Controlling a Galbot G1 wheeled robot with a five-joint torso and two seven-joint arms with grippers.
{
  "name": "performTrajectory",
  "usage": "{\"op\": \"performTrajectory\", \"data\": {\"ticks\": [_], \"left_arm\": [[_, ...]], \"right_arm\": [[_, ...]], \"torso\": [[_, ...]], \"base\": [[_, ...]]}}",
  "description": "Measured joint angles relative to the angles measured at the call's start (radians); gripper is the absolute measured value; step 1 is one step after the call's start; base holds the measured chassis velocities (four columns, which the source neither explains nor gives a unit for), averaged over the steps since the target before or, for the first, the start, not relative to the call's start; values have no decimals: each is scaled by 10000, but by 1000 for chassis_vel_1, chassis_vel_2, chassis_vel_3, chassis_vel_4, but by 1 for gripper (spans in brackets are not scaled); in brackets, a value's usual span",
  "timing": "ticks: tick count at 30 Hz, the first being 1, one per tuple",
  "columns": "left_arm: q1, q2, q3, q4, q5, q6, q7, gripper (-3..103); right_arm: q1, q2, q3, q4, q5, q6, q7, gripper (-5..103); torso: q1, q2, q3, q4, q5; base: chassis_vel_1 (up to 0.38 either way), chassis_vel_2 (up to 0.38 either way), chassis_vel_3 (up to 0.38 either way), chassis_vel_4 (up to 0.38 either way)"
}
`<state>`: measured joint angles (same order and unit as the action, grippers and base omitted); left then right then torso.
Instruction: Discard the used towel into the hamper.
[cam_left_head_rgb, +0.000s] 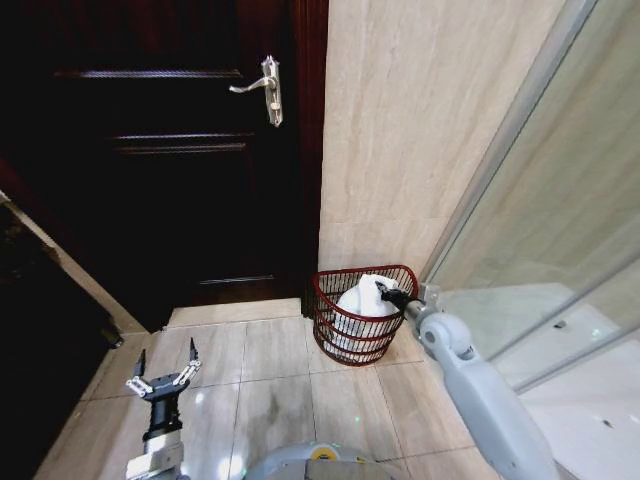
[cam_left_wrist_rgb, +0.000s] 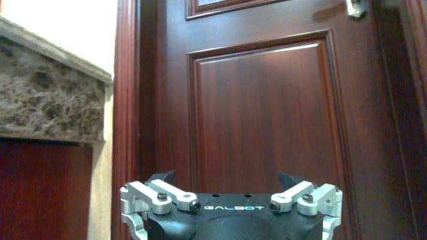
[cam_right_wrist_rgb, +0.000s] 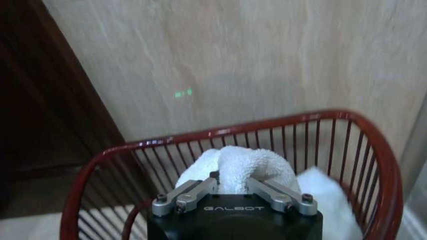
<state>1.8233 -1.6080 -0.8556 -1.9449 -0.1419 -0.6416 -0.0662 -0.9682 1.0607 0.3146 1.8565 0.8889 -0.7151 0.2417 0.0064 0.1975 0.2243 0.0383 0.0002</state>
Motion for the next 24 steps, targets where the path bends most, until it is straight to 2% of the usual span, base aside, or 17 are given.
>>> {"op": "performTrajectory", "data": {"ticks": [1,9,12,14,15,19,24], "left_arm": [[35,0,-8,49,-67,-27,-59,100],[79,0,-52,207,-129,-147,-119,100],[63,0,-30,109,-52,-105,-109,100],[34,0,0,90,21,-77,-97,100],[34,0,0,90,21,-77,-97,100],[7,0,17,209,91,-81,-89,100],[-20,0,16,248,160,-79,-84,100]], "right_arm": [[126,-118,-142,-47,519,-194,259,3],[1349,-546,-1540,-1130,1266,-262,798,3],[1752,-569,-1925,-1356,1368,-251,946,3],[2049,-533,-2179,-1428,1875,-232,1395,3],[2049,-533,-2179,-1428,1875,-232,1395,3],[2320,-426,-2446,-1870,2885,-208,1880,3],[2544,-297,-2636,-2496,3190,-184,1934,3]], "torso": [[0,0,0,0,-3],[0,0,1,1,-4],[0,0,1,1,0],[0,0,1,-1,-5],[0,0,1,-1,-5],[1,0,1,0,-3],[0,0,1,-1,-2]], "base": [[0,0,0,0],[0,0,0,0],[0,0,0,0],[0,0,0,0],[0,0,0,0],[0,0,0,0],[0,0,0,0]]}}
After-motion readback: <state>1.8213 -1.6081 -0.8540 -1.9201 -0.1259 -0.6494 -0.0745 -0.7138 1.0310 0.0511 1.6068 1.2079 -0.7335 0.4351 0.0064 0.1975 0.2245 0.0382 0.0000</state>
